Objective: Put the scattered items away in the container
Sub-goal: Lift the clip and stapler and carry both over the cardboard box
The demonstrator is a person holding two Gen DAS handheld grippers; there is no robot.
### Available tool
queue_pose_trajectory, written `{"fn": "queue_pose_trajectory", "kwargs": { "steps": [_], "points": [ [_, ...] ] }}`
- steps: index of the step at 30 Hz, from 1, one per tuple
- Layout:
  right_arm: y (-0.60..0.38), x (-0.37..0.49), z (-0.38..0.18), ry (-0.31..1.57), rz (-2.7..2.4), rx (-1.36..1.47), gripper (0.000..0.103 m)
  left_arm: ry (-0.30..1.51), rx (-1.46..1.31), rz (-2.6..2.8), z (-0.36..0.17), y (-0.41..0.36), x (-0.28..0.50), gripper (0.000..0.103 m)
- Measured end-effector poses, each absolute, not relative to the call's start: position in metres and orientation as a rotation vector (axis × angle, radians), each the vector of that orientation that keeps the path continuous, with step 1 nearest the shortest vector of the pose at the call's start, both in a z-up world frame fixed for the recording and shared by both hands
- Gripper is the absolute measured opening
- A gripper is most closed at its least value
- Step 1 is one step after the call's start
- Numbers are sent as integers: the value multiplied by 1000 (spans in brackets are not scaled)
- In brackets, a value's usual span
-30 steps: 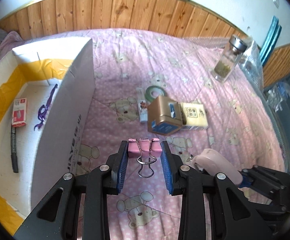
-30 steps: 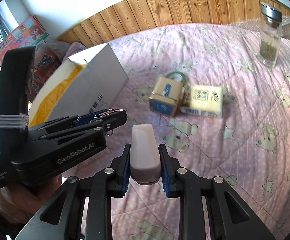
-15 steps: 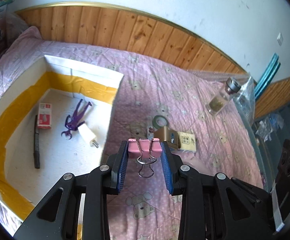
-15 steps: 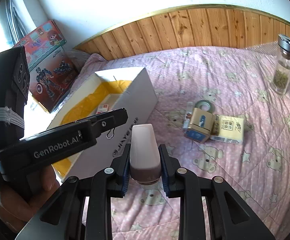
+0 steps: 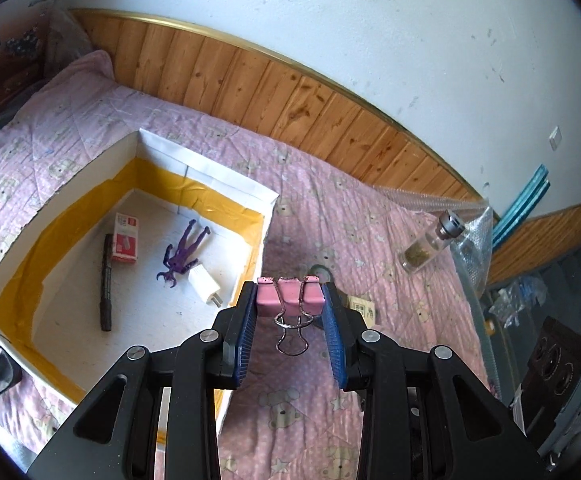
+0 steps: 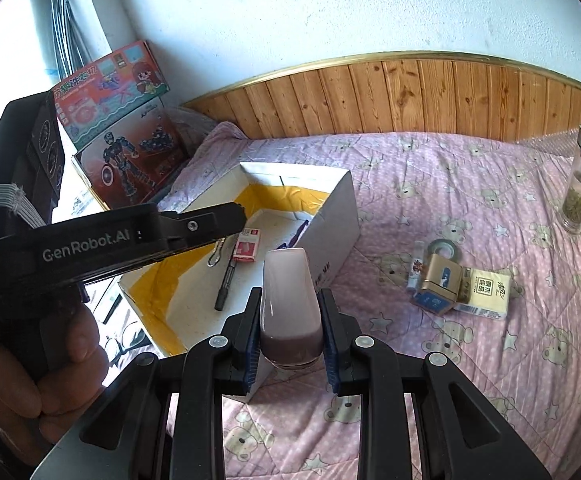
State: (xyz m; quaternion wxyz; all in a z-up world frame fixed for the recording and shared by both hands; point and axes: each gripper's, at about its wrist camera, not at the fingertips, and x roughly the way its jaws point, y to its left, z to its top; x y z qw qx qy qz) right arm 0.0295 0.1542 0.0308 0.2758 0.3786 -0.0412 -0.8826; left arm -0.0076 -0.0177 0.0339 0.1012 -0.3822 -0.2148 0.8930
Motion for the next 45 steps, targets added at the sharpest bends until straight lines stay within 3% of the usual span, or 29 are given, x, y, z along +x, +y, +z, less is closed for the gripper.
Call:
{"fn": "queue_pose_trajectory", "kwargs": {
  "steps": [8, 45],
  "points": [
    [139, 34, 38, -94, -2370, 973, 28, -757, -1081, 2672, 42, -56, 1, 33],
    [68, -1, 50, -62, -2295, 981, 28, -754, -1341, 2594, -19, -104, -23, 33]
  ]
}}
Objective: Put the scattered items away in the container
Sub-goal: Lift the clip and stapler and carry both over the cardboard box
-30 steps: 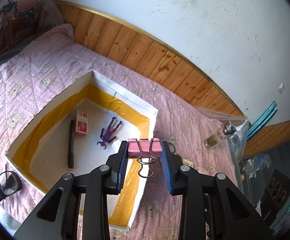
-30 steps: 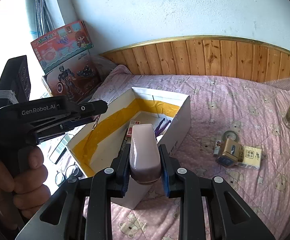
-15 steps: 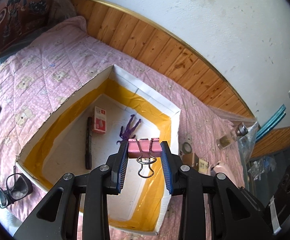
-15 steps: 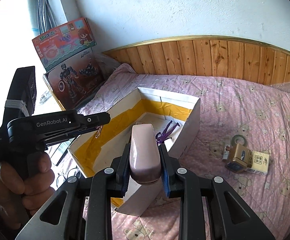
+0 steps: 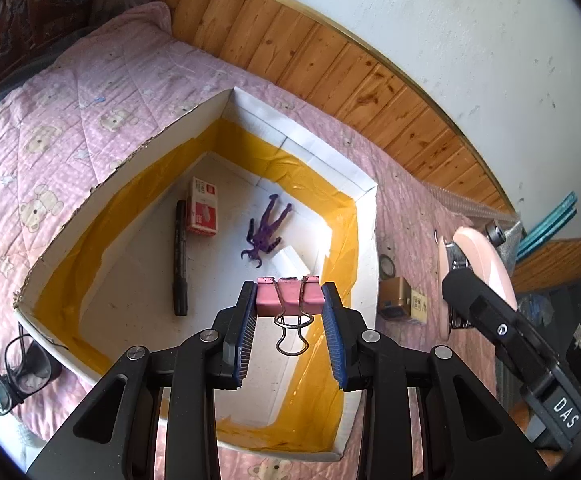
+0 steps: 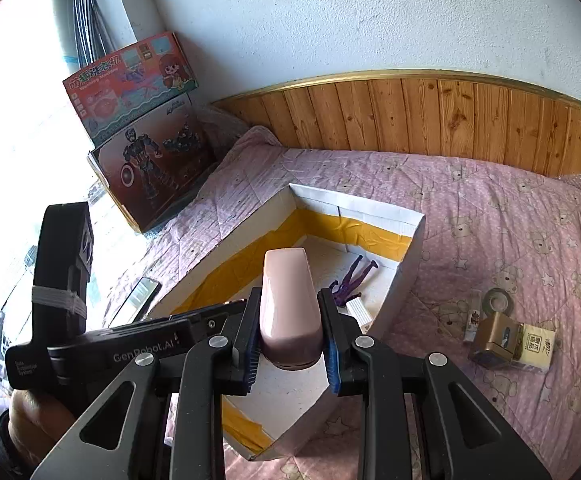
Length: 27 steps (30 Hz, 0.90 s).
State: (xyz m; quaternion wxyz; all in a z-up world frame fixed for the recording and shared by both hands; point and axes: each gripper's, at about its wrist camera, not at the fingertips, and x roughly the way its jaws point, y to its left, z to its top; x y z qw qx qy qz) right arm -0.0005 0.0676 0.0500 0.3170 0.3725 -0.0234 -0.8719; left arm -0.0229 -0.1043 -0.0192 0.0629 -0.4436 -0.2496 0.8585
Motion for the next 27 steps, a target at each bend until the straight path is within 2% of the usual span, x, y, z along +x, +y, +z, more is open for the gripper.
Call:
{"fn": "queue_pose_trajectory", "kwargs": {
  "steps": [27],
  "points": [
    [22, -86, 38, -174, -2141, 1196, 28, -670, -1416, 2553, -36, -96, -37, 33]
  ]
}}
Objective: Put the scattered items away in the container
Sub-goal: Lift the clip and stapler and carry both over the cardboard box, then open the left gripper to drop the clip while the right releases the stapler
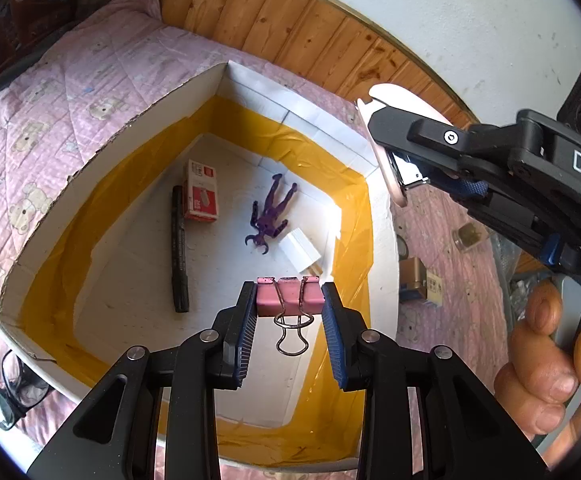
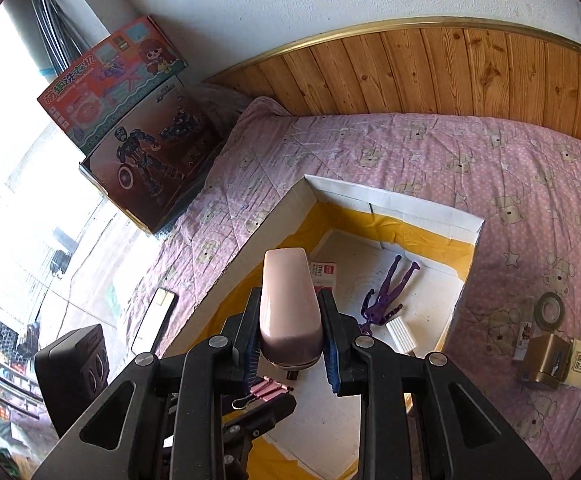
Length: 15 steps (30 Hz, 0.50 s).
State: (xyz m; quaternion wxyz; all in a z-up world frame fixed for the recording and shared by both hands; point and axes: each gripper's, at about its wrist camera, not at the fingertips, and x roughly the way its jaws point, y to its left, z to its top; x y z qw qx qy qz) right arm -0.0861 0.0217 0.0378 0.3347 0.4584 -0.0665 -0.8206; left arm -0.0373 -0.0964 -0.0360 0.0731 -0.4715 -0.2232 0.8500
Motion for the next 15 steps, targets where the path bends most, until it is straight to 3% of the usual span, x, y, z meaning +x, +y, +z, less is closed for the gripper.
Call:
{"fn": "queue_pose_trajectory", "kwargs": {
  "steps": [15],
  "points": [
    [-4, -123, 24, -128, -2098, 1291, 28, -726, -1517, 2488, -54, -100, -48, 33]
  ]
}}
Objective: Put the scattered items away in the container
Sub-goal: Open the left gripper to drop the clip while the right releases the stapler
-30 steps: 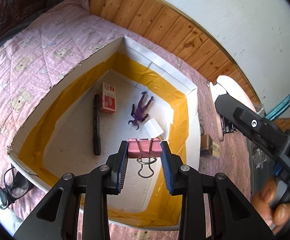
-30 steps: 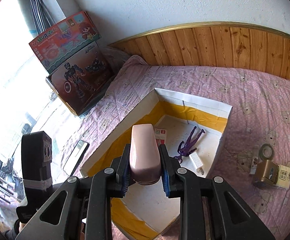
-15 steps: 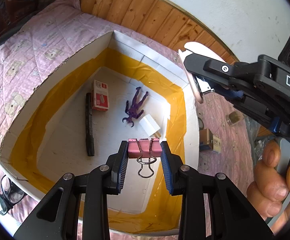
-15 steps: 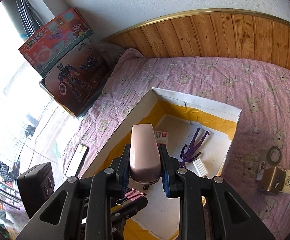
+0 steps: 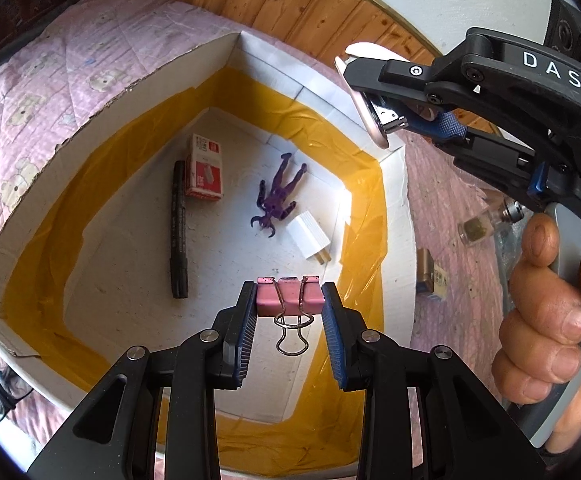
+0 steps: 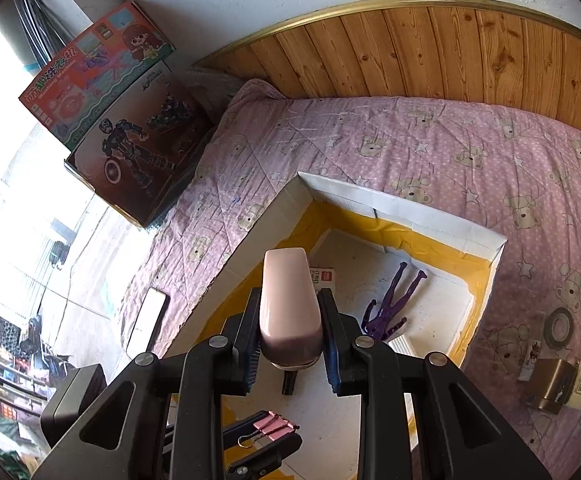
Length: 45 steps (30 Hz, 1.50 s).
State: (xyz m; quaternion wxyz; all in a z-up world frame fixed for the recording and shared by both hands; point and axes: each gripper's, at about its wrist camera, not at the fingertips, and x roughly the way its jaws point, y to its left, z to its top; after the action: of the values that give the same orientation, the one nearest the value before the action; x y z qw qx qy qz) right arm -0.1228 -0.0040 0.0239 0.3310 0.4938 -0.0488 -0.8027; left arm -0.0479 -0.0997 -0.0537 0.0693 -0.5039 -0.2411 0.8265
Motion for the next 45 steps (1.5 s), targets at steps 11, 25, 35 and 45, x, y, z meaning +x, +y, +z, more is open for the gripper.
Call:
{"fn": "queue_pose_trajectory", "kwargs": {
  "steps": [11, 25, 35, 45],
  "points": [
    [-28, -151, 5, 17, -2096, 1358, 28, -742, -1562, 2457, -62, -100, -55, 33],
    [-55, -185, -27, 231, -2071, 1465, 27, -667, -1612, 2468, -74, -98, -68, 33],
    [-70, -200, -40, 261, -2083, 1471, 28, -674, -1643, 2499, -77, -101, -76, 43],
    [-65, -198, -32, 209, -2086, 1460, 28, -738, -1659, 2479, -75, -110, -72, 45]
  ]
}}
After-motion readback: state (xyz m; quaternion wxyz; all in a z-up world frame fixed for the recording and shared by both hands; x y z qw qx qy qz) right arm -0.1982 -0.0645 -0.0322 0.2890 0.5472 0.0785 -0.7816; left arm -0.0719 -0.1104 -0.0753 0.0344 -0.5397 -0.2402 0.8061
